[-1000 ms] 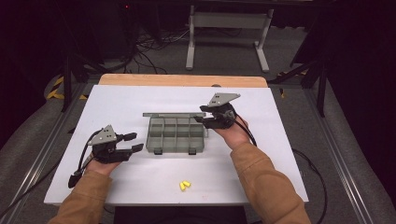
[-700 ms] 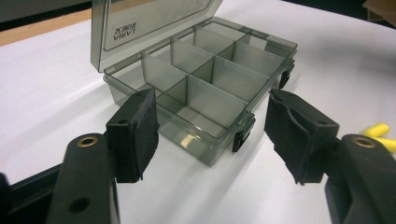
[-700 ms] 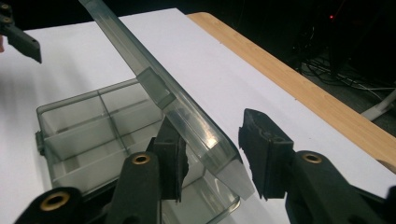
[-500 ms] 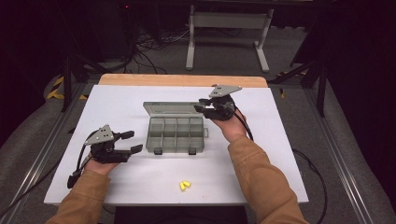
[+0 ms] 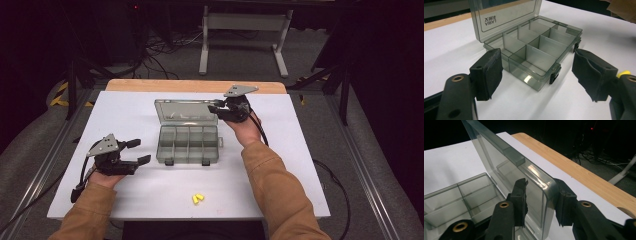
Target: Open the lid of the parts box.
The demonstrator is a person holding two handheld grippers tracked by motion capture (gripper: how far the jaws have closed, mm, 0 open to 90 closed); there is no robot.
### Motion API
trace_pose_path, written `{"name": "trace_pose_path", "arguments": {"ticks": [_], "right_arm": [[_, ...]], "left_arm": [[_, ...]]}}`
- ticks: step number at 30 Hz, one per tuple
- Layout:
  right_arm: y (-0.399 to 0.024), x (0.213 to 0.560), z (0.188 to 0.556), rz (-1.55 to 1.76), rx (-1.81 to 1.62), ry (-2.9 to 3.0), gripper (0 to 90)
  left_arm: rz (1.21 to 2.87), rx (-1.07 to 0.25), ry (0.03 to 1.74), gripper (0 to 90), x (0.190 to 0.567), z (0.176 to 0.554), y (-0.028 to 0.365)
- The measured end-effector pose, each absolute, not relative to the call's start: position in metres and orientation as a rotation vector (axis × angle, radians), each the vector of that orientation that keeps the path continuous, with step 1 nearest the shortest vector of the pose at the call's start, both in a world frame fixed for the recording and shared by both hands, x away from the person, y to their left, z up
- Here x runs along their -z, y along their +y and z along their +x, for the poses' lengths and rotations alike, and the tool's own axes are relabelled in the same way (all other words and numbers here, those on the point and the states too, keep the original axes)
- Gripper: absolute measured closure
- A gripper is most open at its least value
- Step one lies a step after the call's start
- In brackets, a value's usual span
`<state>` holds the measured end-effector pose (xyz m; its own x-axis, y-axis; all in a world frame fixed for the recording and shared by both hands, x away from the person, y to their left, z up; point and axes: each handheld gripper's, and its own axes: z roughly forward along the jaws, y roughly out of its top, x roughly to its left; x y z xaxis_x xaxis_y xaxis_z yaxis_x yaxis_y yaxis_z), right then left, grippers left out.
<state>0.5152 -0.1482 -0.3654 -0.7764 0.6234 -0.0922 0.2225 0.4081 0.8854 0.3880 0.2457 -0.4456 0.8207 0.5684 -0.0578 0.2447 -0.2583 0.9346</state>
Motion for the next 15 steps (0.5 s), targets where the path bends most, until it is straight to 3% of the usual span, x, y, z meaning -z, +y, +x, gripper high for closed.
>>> {"name": "trace_pose_path", "arguments": {"ticks": [15], "right_arm": [[-0.148,0.371,0.538,0.791,-1.310,2.229,64.8]], "left_arm": [[1.814,-0.360,0.626,24.9,0.445,0.383,0.250]]}}
